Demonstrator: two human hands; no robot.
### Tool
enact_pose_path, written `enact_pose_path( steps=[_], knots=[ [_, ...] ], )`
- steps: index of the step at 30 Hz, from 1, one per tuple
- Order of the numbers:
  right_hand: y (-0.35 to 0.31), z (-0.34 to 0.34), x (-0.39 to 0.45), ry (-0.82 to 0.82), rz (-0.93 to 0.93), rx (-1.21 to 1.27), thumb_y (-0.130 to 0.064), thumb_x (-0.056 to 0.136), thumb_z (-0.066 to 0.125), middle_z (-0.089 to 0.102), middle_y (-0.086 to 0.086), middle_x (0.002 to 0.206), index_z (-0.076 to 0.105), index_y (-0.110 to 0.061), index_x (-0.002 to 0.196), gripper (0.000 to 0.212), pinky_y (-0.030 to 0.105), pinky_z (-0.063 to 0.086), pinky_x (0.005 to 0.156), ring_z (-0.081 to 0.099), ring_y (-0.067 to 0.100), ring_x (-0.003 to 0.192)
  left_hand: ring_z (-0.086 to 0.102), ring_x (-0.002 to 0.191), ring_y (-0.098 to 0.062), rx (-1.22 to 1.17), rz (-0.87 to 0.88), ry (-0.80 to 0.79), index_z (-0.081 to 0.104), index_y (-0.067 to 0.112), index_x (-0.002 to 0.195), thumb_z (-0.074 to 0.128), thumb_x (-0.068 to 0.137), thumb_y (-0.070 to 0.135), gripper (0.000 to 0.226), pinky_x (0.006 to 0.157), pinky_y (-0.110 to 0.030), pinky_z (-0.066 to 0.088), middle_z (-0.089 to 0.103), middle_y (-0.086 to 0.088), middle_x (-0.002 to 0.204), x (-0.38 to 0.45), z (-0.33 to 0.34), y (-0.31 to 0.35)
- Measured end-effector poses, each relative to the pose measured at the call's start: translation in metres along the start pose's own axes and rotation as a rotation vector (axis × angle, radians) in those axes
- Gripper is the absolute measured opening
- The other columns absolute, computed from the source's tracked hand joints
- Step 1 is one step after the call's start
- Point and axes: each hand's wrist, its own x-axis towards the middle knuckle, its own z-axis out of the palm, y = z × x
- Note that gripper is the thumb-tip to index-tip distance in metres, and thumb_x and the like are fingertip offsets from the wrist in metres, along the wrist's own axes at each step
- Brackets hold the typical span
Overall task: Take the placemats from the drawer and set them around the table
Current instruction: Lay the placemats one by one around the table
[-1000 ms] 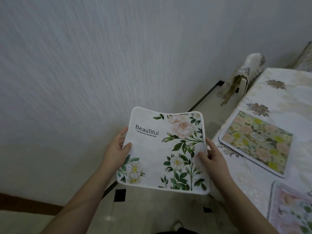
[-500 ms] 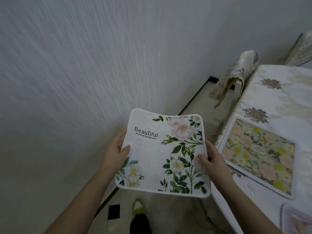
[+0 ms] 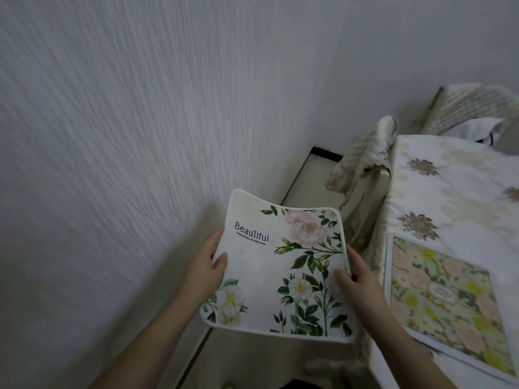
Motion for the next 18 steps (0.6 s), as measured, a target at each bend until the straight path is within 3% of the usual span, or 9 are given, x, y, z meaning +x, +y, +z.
enact_pose_path(
  steps=[5,9,12,16,18],
  knots=[
    [0.000,-0.005,0.022,0.075,0.047,-0.022,-0.019,0.096,0.054,0.067,-0.014,0.118,0.038,-0.044,0.143,0.055,0.042,0.061,0.079,0.069,0.009,0.097,0.061,0.117,-0.008,0.022,0.032,-0.097,0.043,0.038,0.145,0.055,0.095,0.009,0.059,0.102,-0.045,0.051,0.063,0.012,0.131,0.056,0.015,0.010],
    [0.004,-0.022,0.048,0.159,0.095,0.004,-0.018,0.097,0.055,0.063,-0.005,0.127,0.028,-0.037,0.151,0.063,0.026,0.060,0.074,0.067,0.011,0.101,0.061,0.119,-0.009,0.011,0.065,-0.164,0.046,0.039,0.141,0.057,0.093,0.009,0.058,0.103,-0.047,0.049,0.063,0.012,0.132,0.098,0.042,0.024],
    [0.010,-0.036,0.072,0.197,0.126,0.014,-0.023,0.096,0.056,0.066,-0.003,0.124,0.028,-0.041,0.150,0.063,0.043,0.060,0.080,0.069,0.015,0.098,0.065,0.112,-0.009,0.001,0.059,-0.203,0.046,0.038,0.142,0.058,0.093,0.007,0.059,0.100,-0.047,0.051,0.068,0.011,0.124,0.130,0.065,0.038],
    [0.012,-0.060,0.114,0.231,0.144,0.070,-0.019,0.096,0.056,0.069,-0.002,0.116,0.031,-0.038,0.150,0.062,0.044,0.062,0.073,0.072,0.015,0.087,0.067,0.105,-0.005,0.065,0.076,-0.256,0.043,0.043,0.142,0.058,0.092,0.015,0.059,0.096,-0.046,0.053,0.069,0.019,0.117,0.175,0.099,0.062],
    [0.010,-0.075,0.136,0.245,0.141,0.082,-0.022,0.095,0.057,0.070,-0.004,0.115,0.032,-0.045,0.146,0.062,0.047,0.061,0.076,0.072,0.015,0.088,0.067,0.104,-0.005,0.097,0.097,-0.272,0.043,0.046,0.141,0.058,0.091,0.020,0.059,0.095,-0.045,0.054,0.069,0.020,0.116,0.195,0.115,0.080]
  ],
)
